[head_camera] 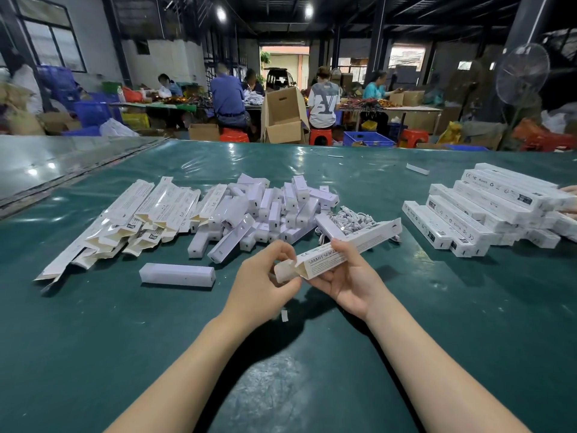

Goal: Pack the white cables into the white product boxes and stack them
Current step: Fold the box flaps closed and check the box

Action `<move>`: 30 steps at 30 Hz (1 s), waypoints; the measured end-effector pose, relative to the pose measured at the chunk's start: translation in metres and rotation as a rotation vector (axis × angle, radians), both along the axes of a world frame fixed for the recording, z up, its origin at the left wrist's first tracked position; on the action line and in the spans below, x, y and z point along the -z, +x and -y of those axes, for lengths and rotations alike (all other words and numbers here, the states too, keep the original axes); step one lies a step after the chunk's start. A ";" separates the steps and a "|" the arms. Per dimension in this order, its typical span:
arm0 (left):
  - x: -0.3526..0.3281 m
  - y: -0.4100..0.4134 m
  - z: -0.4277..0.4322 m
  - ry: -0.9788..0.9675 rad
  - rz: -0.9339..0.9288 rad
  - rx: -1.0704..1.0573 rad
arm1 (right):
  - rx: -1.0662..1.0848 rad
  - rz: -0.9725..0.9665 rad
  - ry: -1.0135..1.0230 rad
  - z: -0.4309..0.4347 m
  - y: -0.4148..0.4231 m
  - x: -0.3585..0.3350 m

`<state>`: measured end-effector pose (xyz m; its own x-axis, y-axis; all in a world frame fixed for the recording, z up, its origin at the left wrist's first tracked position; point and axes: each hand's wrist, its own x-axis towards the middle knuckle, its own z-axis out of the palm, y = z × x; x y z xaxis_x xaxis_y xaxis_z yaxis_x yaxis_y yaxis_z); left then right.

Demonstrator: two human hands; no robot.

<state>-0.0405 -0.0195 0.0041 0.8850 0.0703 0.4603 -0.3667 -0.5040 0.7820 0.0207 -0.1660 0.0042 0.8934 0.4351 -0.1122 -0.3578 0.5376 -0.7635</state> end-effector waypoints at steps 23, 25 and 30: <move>-0.011 -0.001 0.004 -0.365 0.004 0.096 | -0.117 -0.033 0.213 0.006 -0.002 -0.002; -0.010 0.000 0.001 -0.415 -0.035 0.149 | -0.119 -0.028 0.193 0.007 -0.003 -0.002; -0.009 0.001 -0.001 -0.495 -0.081 0.262 | -0.137 0.022 0.162 0.005 -0.006 -0.001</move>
<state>-0.0393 -0.0180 0.0128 0.9330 0.0342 0.3583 -0.3593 0.0296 0.9328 0.0151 -0.1709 0.0057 0.8261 0.5635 -0.0114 -0.4199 0.6018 -0.6794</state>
